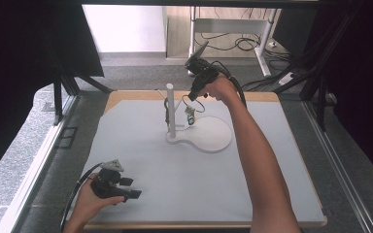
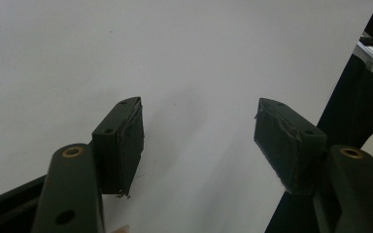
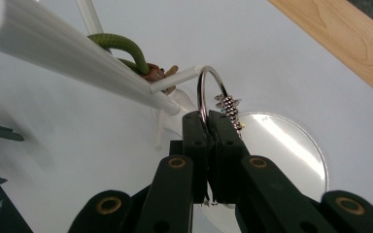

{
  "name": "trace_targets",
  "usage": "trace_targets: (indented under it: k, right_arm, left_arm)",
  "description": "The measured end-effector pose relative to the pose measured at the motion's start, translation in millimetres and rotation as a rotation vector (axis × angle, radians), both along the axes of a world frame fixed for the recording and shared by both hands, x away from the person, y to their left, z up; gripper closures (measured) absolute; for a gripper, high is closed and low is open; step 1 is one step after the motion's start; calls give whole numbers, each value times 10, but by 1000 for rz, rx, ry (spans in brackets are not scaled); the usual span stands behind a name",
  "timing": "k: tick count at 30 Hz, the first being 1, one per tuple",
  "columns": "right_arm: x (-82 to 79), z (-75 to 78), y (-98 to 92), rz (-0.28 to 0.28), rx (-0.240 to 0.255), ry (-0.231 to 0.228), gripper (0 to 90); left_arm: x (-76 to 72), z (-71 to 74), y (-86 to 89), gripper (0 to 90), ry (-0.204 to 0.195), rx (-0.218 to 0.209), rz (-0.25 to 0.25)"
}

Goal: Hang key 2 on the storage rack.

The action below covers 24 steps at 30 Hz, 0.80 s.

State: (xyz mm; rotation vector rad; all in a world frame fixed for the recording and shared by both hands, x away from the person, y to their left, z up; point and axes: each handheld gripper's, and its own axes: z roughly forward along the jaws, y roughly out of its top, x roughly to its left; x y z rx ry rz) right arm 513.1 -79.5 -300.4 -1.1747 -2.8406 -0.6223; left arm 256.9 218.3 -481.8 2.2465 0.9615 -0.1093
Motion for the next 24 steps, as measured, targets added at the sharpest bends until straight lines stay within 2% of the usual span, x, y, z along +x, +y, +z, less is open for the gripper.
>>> trace_targets:
  k: [5, 14, 22, 24]
  right_arm:
    - [-13, 9, 66, 14, 13, -3, 876]
    - [-131, -105, 203, 60, 16, 12, 875]
    - [-213, -245, 193, 74, 47, 34, 869]
    - [-223, -269, 170, 72, 52, 40, 867]
  left_arm:
    - [-9, 10, -2, 353, 0, -7, -3]
    - [-18, 33, -8, 352, -5, -9, -10]
    - [-23, 35, -28, 351, -6, -11, -7]
    - [-14, 33, -27, 351, -6, 2, -19]
